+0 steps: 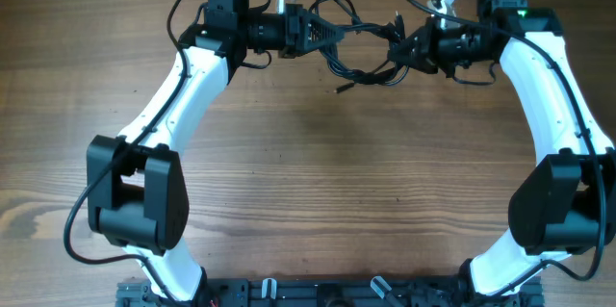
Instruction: Untangle cables
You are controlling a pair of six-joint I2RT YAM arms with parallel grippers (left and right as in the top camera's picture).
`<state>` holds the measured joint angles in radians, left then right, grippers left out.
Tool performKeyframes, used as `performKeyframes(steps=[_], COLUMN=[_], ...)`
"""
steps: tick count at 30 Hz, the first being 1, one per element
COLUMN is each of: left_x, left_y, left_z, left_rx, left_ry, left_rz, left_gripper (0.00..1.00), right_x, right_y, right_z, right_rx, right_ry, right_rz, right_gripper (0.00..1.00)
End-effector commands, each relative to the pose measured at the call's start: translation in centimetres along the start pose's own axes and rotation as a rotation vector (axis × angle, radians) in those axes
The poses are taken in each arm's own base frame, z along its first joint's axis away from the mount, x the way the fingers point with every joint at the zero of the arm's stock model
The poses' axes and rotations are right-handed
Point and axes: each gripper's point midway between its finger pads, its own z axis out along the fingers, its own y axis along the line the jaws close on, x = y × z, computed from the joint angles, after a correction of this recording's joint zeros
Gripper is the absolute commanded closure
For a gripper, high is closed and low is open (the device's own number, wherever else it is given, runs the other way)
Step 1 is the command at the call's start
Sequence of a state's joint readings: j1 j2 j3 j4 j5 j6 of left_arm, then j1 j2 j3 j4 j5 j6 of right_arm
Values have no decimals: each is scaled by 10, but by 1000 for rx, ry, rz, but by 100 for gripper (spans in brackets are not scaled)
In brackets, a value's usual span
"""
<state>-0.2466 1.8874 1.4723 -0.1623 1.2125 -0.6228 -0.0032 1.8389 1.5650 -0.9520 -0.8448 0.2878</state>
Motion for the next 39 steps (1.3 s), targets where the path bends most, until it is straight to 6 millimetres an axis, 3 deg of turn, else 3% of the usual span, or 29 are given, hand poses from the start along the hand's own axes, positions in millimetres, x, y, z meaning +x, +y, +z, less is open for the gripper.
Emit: performKeyframes(steps=[1, 3, 4, 6, 9, 12, 14, 18, 23, 28, 31, 39], left_x=[-24, -21, -17, -6, 6, 12, 21, 48, 78, 99, 99, 95], left_y=[3, 33, 50, 76, 93, 81, 56, 26, 11, 13, 19, 37], left_z=[-35, -31, -31, -34, -36, -27, -9, 30, 63, 71, 74, 86], left_rx=[-120, -285, -389, -555, -694, -688, -659, -600, -547, -546, -546, -541], left_ry=[-125, -160, -174, -176, -172, -135, -84, 18, 126, 216, 231, 239], left_rz=[45, 6, -23, -50, -75, 0, 132, 284, 408, 467, 486, 506], left_gripper=[80, 66, 63, 62, 62, 64, 64, 66, 67, 67, 64, 66], right_x=[-20, -18, -17, -13, -6, 2, 8, 15, 20, 24, 27, 31], right_y=[-82, -80, -79, -78, -78, -78, -68, -59, -57, -45, -36, -20], right_z=[-22, -19, -18, -15, -11, -3, 8, 19, 21, 24, 26, 29], right_rx=[264, 266, 266, 267, 303, 352, 353, 349, 350, 274, 216, 119], right_ry=[-89, -81, -76, -63, -37, -9, 14, 41, 61, 88, 104, 127], right_rz=[86, 81, 79, 80, 81, 65, 34, 5, 3, -40, -69, -105], right_gripper=[96, 96, 96, 96, 96, 96, 96, 96, 96, 96, 96, 96])
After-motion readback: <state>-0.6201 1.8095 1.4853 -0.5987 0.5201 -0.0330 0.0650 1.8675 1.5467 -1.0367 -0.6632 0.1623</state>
